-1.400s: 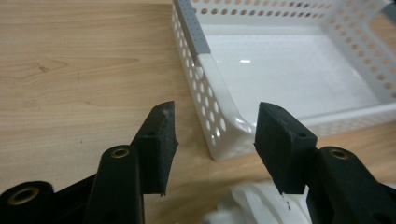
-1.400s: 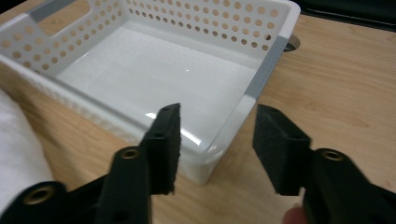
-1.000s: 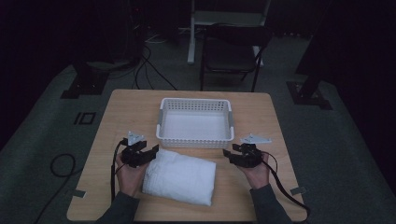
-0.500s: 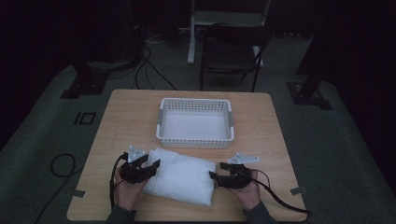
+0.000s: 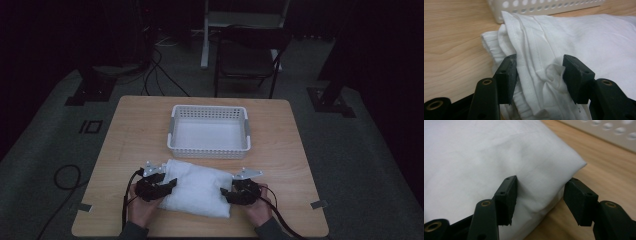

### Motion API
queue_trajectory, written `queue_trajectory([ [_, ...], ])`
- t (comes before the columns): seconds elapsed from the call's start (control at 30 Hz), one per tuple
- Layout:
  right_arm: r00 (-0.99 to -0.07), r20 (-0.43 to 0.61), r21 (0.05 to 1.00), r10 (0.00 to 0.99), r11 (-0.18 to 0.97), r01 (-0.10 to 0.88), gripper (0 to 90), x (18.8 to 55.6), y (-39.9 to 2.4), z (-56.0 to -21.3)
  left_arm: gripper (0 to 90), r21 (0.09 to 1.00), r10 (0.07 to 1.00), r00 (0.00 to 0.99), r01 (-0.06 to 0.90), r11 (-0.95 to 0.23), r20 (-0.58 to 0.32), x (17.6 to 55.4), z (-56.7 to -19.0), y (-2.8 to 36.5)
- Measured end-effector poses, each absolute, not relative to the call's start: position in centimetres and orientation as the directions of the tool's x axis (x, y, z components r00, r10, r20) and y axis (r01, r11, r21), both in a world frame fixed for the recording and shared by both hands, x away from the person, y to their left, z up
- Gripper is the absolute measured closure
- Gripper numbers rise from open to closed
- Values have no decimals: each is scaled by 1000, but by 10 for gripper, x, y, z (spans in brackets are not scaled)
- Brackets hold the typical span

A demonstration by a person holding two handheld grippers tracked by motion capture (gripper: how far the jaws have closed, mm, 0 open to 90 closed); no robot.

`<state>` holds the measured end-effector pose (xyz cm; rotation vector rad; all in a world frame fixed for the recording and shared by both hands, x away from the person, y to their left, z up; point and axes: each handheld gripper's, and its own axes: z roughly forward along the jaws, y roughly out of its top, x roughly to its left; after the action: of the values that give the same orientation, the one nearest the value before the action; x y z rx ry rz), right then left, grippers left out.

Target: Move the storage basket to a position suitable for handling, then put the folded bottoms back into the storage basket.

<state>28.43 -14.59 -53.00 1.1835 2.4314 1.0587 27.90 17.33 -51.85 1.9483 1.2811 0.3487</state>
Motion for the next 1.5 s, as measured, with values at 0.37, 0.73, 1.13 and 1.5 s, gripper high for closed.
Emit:
queue_trajectory([
  [0.37, -588, 71, 705, 805, 377, 601, 430, 315, -166, -530, 462, 731, 862, 471, 653, -198, -187, 298, -520, 151],
  [0.73, -549, 76, 713, 832, 340, 613, 428, 327, -175, -530, 462, 736, 869, 463, 648, -196, -177, 314, -520, 142],
  [1.13, -549, 60, 715, 834, 347, 606, 409, 327, -175, -531, 413, 763, 876, 439, 631, -143, -199, 311, -516, 146],
  [1.5, -548, 53, 712, 835, 353, 607, 393, 326, -175, -531, 138, 756, 888, 405, 646, -109, -218, 313, -517, 148],
])
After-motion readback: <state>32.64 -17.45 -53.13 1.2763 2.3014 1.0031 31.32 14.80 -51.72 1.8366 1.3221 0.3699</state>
